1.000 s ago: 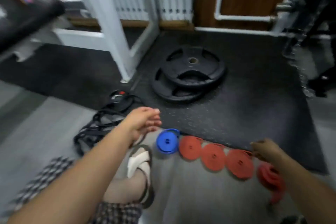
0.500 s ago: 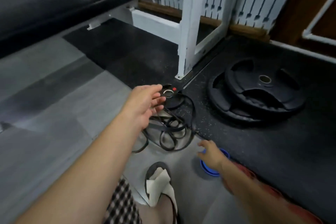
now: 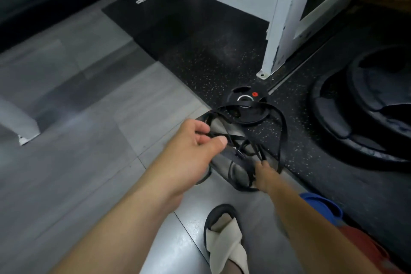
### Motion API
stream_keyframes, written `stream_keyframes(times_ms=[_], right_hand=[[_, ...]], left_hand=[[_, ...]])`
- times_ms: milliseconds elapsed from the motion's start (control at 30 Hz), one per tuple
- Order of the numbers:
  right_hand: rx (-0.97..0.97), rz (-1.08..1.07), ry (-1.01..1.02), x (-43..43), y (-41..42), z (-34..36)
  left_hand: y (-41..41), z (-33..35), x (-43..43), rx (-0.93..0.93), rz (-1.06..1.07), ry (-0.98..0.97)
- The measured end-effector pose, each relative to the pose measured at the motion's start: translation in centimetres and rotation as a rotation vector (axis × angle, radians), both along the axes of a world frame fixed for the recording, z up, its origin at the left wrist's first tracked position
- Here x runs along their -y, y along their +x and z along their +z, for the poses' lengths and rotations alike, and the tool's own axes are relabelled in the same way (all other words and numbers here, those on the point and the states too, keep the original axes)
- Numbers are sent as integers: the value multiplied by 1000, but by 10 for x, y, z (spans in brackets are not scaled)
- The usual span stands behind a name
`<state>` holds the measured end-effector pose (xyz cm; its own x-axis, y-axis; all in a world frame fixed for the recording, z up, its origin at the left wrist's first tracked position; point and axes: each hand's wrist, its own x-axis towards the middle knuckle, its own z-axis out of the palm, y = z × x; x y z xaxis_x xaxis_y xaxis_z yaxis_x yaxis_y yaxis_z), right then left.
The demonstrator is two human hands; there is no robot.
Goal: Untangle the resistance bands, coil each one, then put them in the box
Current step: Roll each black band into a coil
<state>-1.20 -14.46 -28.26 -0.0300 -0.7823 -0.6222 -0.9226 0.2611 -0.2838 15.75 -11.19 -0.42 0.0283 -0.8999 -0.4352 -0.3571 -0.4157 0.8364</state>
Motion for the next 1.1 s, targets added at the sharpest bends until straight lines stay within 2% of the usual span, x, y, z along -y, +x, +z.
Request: stream_keyframes(times_ms=[67,133,267,367,500,600,733,833,967,1100], right_hand=[[98,-41,-55,-8,1,13],[325,-179,-141,-10,1,48],[642,-302,-410,-11,-10,163],[789,-281,-567,-26,-24,256],[888,-238,-638,-69,-48,356],[1007,-216,-705,-114,-56,420],[1037,-166,-817,-174,-65,485],[1089,-217,-888,-215,-75,518],[1237,-321,-920,-262,-87,553],[1109,-299,-960,-303,-87,576]], left_hand=[[-2,1,1,8,-28,-3],[-7,3,0,36,-73,-28],[-17,14,-2,43,-124,-101],[-28,36,-7,23,-165,-193],[-59,78,-37,-40,-307,-399],[-85,104,-72,-216,-409,-455],[-92,135,-109,-339,-319,-637],[-93,168,-136,-414,-337,-722],[-103,217,-178,-493,-446,-738],[-109,255,-216,-555,-612,-690]])
